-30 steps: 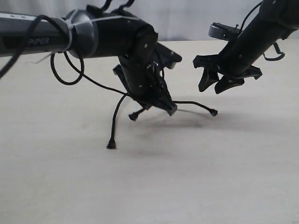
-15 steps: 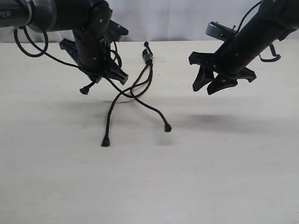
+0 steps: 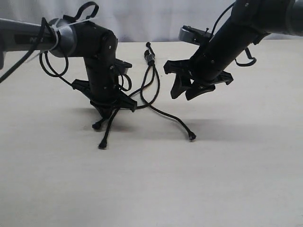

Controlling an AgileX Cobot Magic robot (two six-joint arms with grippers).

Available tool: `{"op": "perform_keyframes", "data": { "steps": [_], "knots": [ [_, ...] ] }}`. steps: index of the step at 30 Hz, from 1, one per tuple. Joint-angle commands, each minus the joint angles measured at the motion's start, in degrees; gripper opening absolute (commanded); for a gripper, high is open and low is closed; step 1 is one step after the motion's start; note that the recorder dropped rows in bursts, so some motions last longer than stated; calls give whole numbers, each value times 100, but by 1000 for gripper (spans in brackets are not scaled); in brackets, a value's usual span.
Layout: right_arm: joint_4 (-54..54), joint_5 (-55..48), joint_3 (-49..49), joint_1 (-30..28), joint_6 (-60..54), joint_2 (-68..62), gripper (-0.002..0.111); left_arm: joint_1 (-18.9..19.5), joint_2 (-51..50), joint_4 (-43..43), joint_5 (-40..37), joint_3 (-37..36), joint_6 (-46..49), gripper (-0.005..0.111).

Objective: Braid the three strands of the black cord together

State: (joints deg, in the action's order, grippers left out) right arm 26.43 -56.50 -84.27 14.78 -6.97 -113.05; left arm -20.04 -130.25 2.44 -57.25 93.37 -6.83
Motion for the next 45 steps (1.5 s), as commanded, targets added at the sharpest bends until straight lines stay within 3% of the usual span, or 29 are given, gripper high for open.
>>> {"op": "perform_keyframes", "data": {
  "steps": [1,12,18,25,29,32,37,45],
  "knots": [
    [-3,132,5,5,-80,59,42,-89,-180,-308,-130,-6,85,0],
    [-143,438,5,5,-54,59,42,-540,-124,-1630,-88,-6,397,0],
    [-383,438,5,5,65,59,48,-502,205,-1473,-102,-6,502,1],
    [-373,301,5,5,65,59,54,-394,682,-838,-233,-6,529,33],
    [-334,134,5,19,55,59,54,-154,822,-588,-544,-6,529,42],
    [-516,30,5,279,55,59,54,117,929,-552,-740,-6,529,42],
    [-1727,222,5,1194,510,59,54,550,1311,-604,-727,-6,518,42],
    [-2643,515,5,2145,1176,-232,54,741,2152,-471,-646,-6,545,42]
  ]
}}
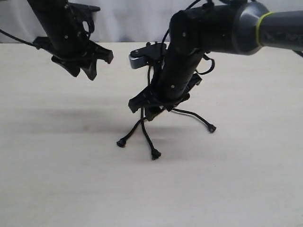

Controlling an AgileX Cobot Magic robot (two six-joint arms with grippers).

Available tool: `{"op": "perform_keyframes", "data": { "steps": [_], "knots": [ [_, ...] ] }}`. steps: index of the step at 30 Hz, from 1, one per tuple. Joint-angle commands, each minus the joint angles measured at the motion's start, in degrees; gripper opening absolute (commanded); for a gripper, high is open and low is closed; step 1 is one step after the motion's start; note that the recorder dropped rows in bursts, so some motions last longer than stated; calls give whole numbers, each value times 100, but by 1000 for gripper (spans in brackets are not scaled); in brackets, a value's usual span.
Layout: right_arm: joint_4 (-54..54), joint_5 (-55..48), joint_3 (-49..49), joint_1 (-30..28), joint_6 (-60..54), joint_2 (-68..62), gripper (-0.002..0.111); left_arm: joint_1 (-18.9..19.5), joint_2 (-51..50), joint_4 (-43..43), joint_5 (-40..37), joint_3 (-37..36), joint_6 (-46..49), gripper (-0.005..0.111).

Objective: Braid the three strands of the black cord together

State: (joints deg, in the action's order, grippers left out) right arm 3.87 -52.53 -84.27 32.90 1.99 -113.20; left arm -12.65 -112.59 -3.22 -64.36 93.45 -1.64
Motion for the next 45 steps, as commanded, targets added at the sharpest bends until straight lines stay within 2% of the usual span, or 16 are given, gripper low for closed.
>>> {"op": "perform_keyframes", "data": {
  "steps": [1,8,14,16,20,24,28,31,35,38,41,45],
  "knots": [
    [-469,157,5,412,407,-310,54,2,510,95,74,-13,25,42],
    [-520,471,5,714,638,-789,54,2,1016,174,86,-13,25,42],
    [-784,438,5,726,791,-1052,54,2,1161,322,44,-13,13,42],
    [-796,354,5,726,791,-1149,44,2,1162,280,22,-13,13,42],
    [-797,150,5,726,670,-1202,5,-8,1162,221,24,-13,13,42],
    [-1083,89,-45,689,308,-957,4,-8,1162,206,24,-13,13,42],
    [-2226,34,-69,553,343,-724,4,-8,1162,42,24,-13,-8,42],
    [-2545,130,-69,218,359,-700,4,-8,1162,-228,24,-13,-8,42],
    [-2751,748,-69,-276,329,-700,4,-8,1162,-396,36,-13,-8,42],
    [-2751,1347,-69,-510,-199,-723,4,-8,1136,-545,48,-13,-8,42],
    [-2751,1763,-69,-641,-242,-889,4,-8,1136,-546,63,-13,-8,42],
    [-2787,1820,-69,-688,-199,-1211,4,-8,1136,-536,73,-13,-8,42]
  ]
}}
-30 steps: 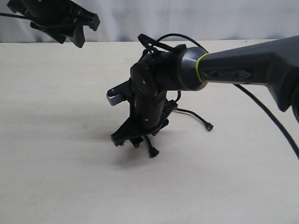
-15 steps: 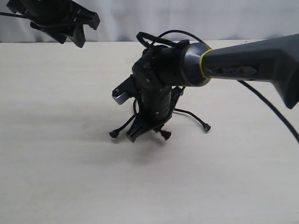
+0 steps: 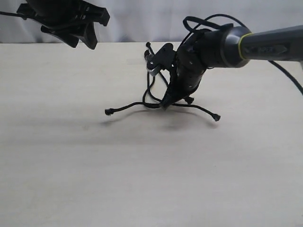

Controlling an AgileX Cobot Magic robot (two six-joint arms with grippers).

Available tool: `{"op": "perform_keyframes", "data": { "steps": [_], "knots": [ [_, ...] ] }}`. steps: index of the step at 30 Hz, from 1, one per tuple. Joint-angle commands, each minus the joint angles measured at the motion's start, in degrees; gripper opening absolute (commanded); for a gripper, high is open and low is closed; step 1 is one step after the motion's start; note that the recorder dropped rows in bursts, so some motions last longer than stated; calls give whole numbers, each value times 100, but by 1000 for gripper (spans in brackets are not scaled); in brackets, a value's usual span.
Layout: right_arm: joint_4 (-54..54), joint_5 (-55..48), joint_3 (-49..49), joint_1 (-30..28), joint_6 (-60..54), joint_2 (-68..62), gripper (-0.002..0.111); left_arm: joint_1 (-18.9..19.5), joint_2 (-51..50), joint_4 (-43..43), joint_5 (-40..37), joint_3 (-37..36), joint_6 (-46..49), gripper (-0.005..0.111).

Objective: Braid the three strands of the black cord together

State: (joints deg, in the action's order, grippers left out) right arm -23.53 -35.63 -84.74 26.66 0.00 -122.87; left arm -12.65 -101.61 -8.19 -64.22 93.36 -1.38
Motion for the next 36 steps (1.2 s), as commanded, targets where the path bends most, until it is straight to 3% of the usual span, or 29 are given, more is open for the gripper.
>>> {"op": "perform_keyframes", "data": {
  "steps": [1,10,19,28,36],
  "knots": [
    [-48,129,-22,-64,0,-297,4,-9,37,-23,59,-5,-35,42],
    [370,-622,-22,-64,0,-520,4,-9,27,90,189,-5,-35,42],
    [2259,-2036,-22,-64,-1087,-508,4,-9,-318,237,306,-328,-11,42],
    [3042,-2293,124,-64,-1117,-458,4,-9,-498,-229,1938,-2140,-44,42],
    [3042,-2197,174,-64,-1117,-429,4,-111,-664,-931,3475,-2919,178,42]
  ]
}}
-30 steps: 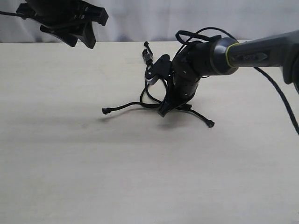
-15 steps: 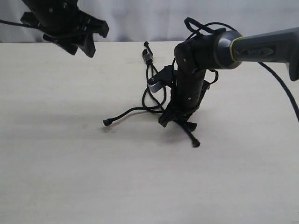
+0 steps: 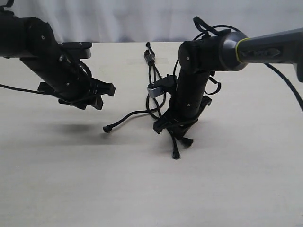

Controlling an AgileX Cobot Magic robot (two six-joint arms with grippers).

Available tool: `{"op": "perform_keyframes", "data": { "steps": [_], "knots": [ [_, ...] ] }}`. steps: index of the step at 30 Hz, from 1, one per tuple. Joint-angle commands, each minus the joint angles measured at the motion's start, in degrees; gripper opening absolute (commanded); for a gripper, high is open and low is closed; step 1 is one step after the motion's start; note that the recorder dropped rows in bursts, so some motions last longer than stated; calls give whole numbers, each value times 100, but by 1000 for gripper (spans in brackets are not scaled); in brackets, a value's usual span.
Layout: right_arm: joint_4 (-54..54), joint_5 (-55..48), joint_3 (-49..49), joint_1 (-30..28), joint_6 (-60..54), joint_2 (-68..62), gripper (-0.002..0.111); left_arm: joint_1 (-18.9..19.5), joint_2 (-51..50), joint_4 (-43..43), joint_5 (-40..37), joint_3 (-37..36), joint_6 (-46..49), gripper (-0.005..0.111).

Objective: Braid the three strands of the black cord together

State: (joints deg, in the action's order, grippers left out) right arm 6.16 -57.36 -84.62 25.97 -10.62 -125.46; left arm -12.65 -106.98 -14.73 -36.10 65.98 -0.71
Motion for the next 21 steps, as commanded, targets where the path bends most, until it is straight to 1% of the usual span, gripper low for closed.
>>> {"op": "perform_keyframes", "data": {
  "steps": [1,4,5,6,8,9,11,16,18,21],
  "knots": [
    [74,-4,162,4,-55,-171,4,-163,-210,-291,741,-189,112,42],
    [102,17,162,4,-55,-171,4,-334,-559,-330,867,-189,71,42],
    [159,17,162,4,-55,-171,4,-444,-774,-465,881,-189,71,41],
    [181,17,162,4,-55,-171,4,-493,-881,-551,860,-189,71,39],
    [219,20,162,4,-55,-171,4,-633,-1129,-603,716,-189,71,24],
    [219,20,162,4,-55,-171,4,-719,-1199,-603,574,-189,71,12],
    [265,-10,162,4,-55,-171,4,-866,-1214,-700,373,-189,71,0],
    [517,-102,162,4,-120,-124,4,-1351,-1214,-711,111,-189,71,0],
    [517,-58,162,4,-120,-38,4,-1449,-1214,-796,43,-189,71,0],
    [476,94,172,-20,-6,154,5,-1461,-1214,-823,-22,-189,71,0]
  ]
}}
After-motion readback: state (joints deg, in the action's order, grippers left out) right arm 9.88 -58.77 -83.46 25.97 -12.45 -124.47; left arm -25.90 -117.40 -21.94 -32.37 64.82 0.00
